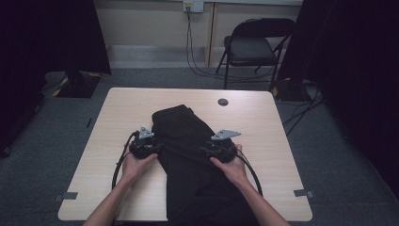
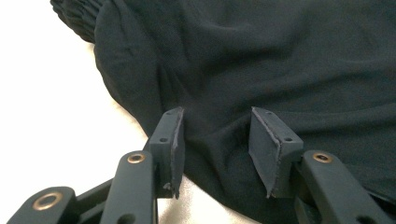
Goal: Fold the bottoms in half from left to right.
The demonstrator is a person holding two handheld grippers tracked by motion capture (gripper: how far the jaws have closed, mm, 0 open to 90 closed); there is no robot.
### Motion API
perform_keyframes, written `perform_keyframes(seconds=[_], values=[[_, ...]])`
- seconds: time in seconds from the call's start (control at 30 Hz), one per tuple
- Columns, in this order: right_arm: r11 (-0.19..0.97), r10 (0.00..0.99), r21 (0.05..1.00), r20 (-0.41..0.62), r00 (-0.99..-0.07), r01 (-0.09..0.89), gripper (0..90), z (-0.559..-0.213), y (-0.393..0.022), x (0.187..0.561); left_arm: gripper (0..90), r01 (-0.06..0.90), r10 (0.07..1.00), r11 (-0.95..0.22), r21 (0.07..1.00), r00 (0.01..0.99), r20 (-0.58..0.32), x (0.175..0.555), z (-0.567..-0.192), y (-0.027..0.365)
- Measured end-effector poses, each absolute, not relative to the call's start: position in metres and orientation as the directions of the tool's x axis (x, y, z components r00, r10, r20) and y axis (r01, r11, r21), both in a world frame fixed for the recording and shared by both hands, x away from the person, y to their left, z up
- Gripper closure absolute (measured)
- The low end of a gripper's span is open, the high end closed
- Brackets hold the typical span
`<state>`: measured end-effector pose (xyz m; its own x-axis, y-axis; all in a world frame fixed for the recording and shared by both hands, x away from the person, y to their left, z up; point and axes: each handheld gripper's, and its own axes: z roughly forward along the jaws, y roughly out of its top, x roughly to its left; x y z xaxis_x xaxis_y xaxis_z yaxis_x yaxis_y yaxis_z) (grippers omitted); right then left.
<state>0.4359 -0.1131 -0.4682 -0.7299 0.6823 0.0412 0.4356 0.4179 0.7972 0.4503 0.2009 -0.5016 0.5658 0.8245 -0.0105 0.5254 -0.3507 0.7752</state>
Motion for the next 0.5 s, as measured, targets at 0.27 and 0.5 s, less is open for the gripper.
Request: perform_keyframes(seconds=[0.27,0.5], values=[[0.465,0.701,0.733,0.036,-0.712,0.495,55.5,-0.495,-0.095,0.466,55.7,0.528,0.826,-0.352,0.773,0.563,-0.009,0.45,-0.501,0.201],[0.548,0.655,0.683,0.008,-0.755,0.483,53.7,-0.49,-0.105,0.44,54.8,0.517,0.812,-0.368,0.773,0.584,-0.004,0.45,-0.501,0.199]])
